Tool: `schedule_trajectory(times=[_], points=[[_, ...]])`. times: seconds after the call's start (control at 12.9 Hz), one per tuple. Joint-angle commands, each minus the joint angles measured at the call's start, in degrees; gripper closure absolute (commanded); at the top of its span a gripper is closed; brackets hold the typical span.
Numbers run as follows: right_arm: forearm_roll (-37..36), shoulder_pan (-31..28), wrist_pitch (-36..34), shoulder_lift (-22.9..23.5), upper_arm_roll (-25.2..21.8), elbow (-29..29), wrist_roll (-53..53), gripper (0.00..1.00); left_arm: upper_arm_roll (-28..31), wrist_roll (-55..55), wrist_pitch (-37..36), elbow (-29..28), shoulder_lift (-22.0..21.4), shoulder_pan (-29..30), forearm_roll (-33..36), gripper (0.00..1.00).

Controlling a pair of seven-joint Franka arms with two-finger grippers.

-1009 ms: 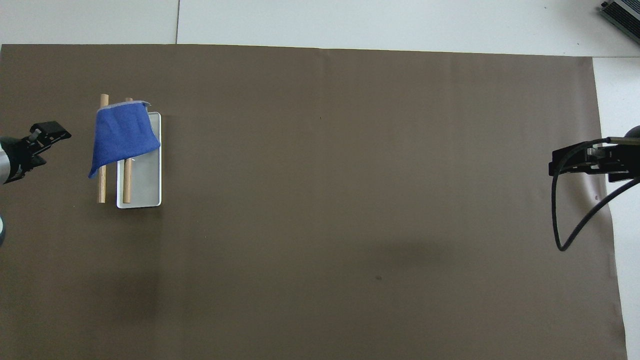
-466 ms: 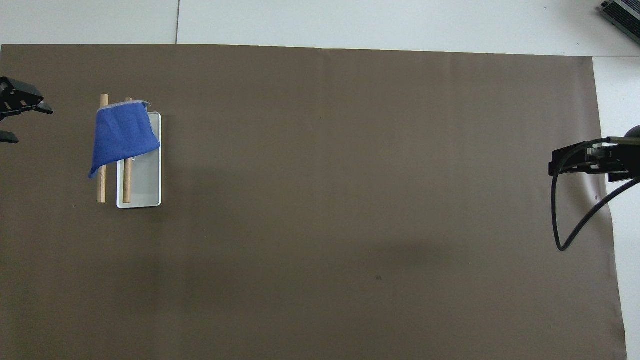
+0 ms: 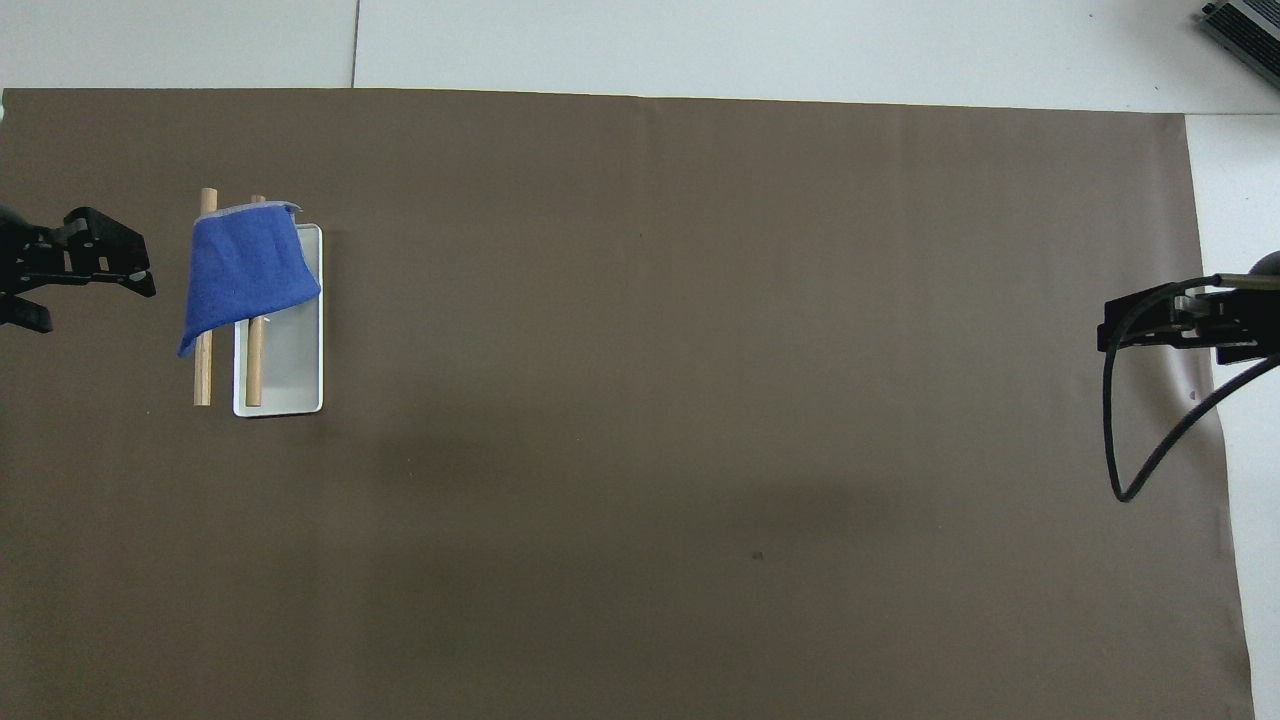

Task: Right arm passes towel to left arm to hang

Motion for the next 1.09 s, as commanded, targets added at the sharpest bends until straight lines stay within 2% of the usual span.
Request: schedule_trajectory(times=[0.0,0.39,0.7,1.01], points=[[-0.1,-0.5,-0.2,0.1,0.3,0.2,-1.3,0.00,0.7,2.2,-2.0,-1.5,-5.0,0.2,-2.4,0.00],[-0.1,-0.5,-0.2,0.1,0.3,0.2,-1.3,0.00,0.7,2.3,-2.3,-2.5,-5.6,0.3,-2.1,0.00],[-0.1,-0.5,-0.2,0.1,0.3,0.2,-1.3,0.00,0.7,16.4,-1.3,-2.5,-5.6,0.4,1.3,0.00],[-0.1,-0.5,-0.2,0.1,0.3,0.2,-1.3,0.00,0.8,17.9,-1.2,-2.6,-5.6,0.6,1.3,0.00]])
